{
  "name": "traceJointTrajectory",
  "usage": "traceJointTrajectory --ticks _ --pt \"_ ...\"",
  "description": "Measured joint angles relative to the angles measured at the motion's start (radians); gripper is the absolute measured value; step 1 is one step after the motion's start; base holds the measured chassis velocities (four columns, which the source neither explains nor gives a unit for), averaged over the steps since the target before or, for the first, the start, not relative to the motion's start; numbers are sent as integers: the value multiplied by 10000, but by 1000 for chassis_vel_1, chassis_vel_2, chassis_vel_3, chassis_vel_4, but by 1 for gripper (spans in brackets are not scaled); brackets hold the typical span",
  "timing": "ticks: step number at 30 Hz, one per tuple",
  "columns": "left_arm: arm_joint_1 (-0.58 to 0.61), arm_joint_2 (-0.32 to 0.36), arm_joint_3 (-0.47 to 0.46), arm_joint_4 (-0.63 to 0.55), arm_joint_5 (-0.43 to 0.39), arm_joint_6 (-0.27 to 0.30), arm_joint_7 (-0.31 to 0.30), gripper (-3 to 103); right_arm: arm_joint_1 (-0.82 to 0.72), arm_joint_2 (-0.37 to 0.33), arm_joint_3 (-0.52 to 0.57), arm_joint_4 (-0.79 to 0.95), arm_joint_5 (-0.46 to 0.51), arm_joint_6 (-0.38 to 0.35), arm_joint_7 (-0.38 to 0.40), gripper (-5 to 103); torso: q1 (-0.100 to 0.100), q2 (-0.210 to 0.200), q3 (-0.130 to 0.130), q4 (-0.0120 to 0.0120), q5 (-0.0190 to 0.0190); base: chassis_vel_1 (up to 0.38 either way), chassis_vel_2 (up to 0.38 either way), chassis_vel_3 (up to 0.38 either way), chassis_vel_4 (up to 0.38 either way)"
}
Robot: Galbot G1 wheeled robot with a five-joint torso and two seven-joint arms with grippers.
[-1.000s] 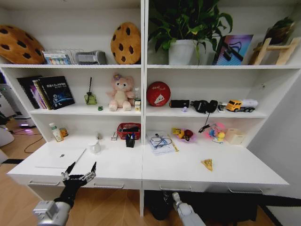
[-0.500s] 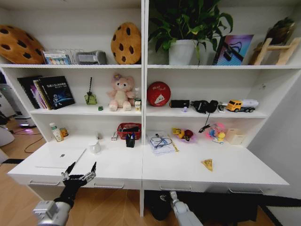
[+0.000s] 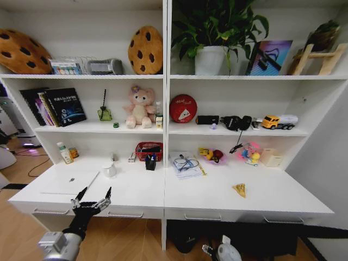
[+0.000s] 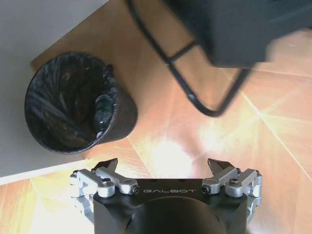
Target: Organize the objects on the table.
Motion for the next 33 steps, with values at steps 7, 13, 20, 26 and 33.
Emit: traceJointTrajectory --ticks 7,13,20,26,33 --pt "0 -1 0 0 0 0 0 100 -2668 -510 -432 5744 1191 394 2889 100 -2 1 0 -3 0 0 0 0 0" --pt "0 0 -1 0 1 0 0 100 -2982 -781 -887 9322 1480 371 4157 100 -1 0 1 -3 0 0 0 0 0" --pt "-1 0 -2 0 1 0 -1 100 -1856 -1411 -503 10255 -1499 377 2286 100 -1 0 2 -2 3 0 0 0 0" --pt "0 0 -1 0 1 0 0 100 -168 -2018 554 8149 -5413 1284 160 100 0 -2 4 -1 5 0 0 0 0" --pt "0 0 -1 0 0 0 0 100 1103 -2496 1244 5895 -5579 1339 38 100 2 -2 4 -3 3 0 0 0 0"
